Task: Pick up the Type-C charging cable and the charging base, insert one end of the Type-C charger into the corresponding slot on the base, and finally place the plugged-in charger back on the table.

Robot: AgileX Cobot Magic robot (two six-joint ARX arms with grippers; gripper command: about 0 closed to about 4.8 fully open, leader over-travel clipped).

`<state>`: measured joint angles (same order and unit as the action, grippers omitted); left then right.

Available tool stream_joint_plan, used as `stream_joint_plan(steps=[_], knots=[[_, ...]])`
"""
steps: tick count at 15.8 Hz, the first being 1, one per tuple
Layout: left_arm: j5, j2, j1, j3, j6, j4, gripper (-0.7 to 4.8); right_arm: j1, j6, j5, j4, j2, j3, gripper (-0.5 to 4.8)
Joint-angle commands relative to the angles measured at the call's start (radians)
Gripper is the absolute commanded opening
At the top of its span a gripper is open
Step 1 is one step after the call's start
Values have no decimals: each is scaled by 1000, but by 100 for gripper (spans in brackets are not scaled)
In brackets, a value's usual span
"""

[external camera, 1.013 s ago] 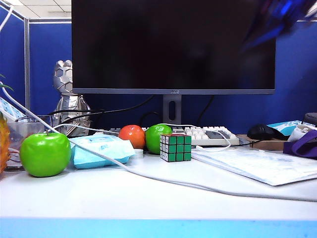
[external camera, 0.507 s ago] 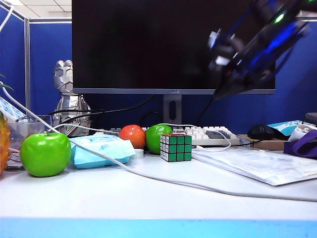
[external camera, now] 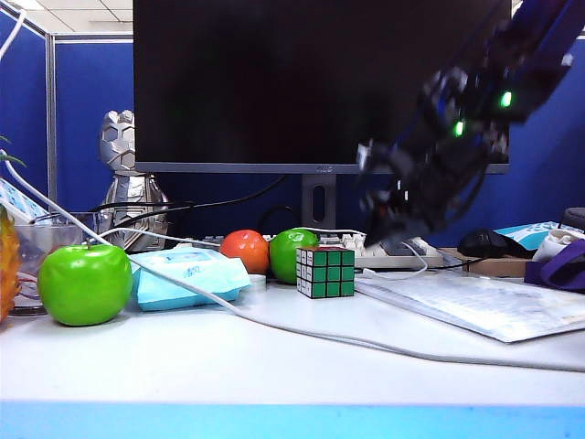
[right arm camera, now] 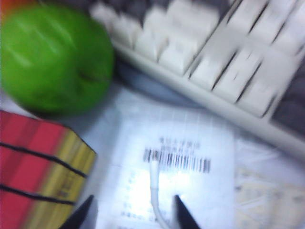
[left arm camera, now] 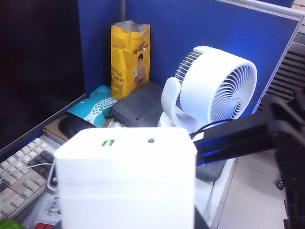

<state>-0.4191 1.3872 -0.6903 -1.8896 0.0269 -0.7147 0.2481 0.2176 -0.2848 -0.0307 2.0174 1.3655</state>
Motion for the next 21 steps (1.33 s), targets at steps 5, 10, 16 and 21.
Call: stream_joint_plan(steps=[5,10,16,21], knots=[[-3,-4,-1,-4,0,29,-6,2,28,8,37,76,2,158],[-3,-4,-1,-4,0,28,-6,3,30,19,18,65,12,-1],[-4,-4,-1,-4,-1,19,-6,0,31,24,-100,-124,11,-1],[-3,-4,-1,-4,-2,14,-6,1,76,16,-81,-81,11,203]])
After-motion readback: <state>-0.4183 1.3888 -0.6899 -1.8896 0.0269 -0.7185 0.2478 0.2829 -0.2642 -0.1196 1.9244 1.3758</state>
